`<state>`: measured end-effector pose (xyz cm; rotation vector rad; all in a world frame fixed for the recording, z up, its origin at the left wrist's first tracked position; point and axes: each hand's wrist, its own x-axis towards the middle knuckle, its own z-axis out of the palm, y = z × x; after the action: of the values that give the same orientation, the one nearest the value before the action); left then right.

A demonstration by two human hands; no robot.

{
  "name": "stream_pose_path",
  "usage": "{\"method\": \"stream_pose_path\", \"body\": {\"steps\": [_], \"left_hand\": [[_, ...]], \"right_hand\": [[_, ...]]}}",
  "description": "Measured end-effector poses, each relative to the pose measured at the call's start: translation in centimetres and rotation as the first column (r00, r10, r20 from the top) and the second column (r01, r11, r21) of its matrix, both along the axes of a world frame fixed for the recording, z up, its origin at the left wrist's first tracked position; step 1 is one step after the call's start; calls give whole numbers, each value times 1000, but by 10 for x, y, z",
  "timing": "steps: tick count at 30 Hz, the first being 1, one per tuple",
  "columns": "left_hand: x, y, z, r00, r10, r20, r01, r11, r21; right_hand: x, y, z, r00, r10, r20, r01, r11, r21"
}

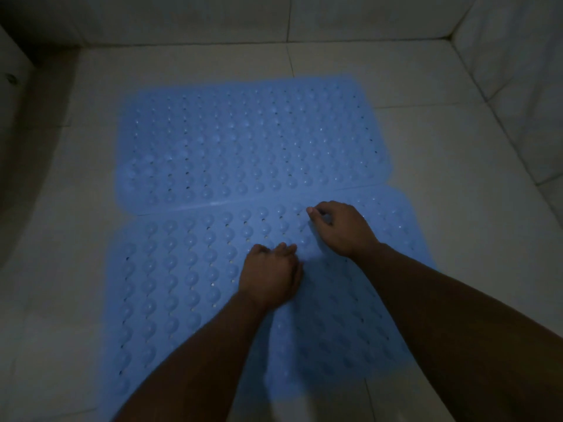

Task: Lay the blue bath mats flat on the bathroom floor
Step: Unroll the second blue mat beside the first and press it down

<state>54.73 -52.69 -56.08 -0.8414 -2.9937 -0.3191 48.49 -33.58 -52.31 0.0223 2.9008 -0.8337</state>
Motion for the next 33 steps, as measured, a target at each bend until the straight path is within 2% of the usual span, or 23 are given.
{"method": "stream_pose_path", "body": {"steps": [2, 4, 7, 8, 12, 17, 20, 24, 28, 30, 31, 33], "left_hand": [[-14, -6, 12, 999, -20, -43, 21, 1000, 12], [-12, -7, 9, 999, 8, -41, -6, 999, 53], [6, -1, -1, 995, 99, -2, -98, 991, 90], [10, 1, -4, 993, 115, 1, -115, 990, 87], [15, -8, -12, 988, 152, -14, -151, 987, 56], [5, -22, -18, 969, 237, -68, -231, 969, 85], [-4, -29, -20, 957, 277, -85, -268, 958, 101], [-18, -34, -12, 933, 353, -66, -344, 931, 121], [-33, -36, -5, 921, 386, -53, -376, 917, 133], [-32, -21, -3, 928, 371, -42, -362, 920, 149], [-29, -8, -1, 932, 359, -38, -349, 923, 164], [-21, 21, 1, 946, 324, -12, -315, 929, 193]], "right_hand": [[20, -5, -4, 998, -44, -45, 47, 996, 75], [53, -10, -19, 994, 23, -107, -4, 984, 176], [92, -13, -48, 971, 239, 4, -228, 923, 310], [98, -13, -54, 967, 251, 37, -249, 908, 338], [103, -19, -62, 973, 230, -4, -206, 880, 429], [105, -16, -67, 973, 224, -53, -182, 889, 420], [105, -18, -64, 971, 239, 0, -215, 872, 440], [101, -14, -58, 962, 252, 109, -274, 889, 366], [70, 4, -26, 884, 316, 346, -384, 911, 149], [34, 16, 3, 881, 249, 402, -264, 964, -21], [16, 23, 15, 926, 158, 344, -140, 987, -77], [-11, 37, 32, 979, -44, 199, 62, 995, -84]]}}
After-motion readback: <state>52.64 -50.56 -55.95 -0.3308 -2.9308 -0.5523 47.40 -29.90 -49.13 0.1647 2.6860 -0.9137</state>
